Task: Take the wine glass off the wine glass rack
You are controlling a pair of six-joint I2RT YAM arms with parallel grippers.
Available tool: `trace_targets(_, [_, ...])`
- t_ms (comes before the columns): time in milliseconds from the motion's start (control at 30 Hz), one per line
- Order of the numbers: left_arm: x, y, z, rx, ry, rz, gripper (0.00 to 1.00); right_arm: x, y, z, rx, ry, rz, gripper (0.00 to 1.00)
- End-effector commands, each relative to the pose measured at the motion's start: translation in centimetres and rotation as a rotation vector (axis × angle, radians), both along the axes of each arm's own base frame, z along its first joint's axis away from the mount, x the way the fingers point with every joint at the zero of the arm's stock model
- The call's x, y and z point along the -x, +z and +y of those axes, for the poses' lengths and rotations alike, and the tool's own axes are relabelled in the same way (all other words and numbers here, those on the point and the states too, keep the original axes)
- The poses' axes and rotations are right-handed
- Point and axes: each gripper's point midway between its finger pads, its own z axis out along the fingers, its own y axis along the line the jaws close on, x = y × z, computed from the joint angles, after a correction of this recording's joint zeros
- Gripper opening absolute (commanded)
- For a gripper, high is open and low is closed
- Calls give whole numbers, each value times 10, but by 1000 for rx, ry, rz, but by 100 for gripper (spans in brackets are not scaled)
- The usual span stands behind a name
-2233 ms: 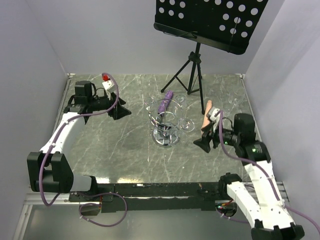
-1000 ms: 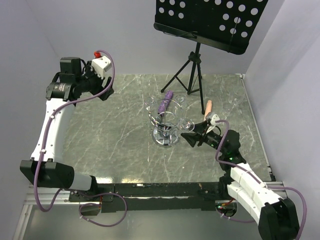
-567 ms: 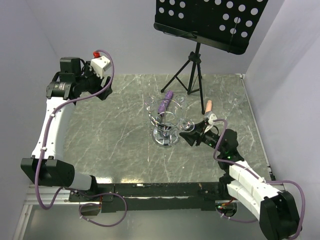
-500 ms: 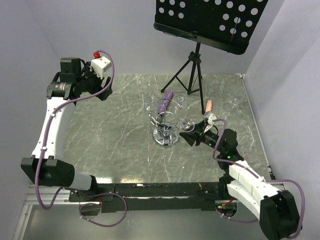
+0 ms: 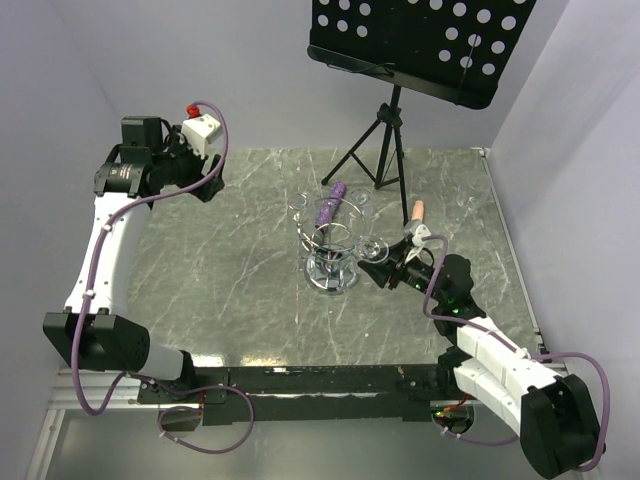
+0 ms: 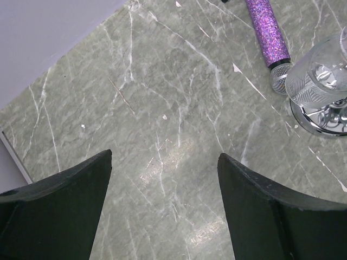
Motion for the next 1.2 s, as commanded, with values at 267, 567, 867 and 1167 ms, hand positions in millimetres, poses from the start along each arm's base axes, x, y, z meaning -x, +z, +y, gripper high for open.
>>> trace_targets(267, [1, 12, 3, 9, 20, -31, 83, -2, 44, 9, -29, 47, -132, 28])
trace_targets(567, [2, 6, 2, 44, 20, -18, 83, 10, 64, 9, -14, 77, -166, 0])
trace_targets(867, [1, 7, 1, 57, 17, -18, 83, 14, 73, 1, -6, 37, -191, 0])
trace_targets(1167, [-2, 4, 0, 75, 10, -24, 83, 22, 76, -5, 67, 30, -246, 0])
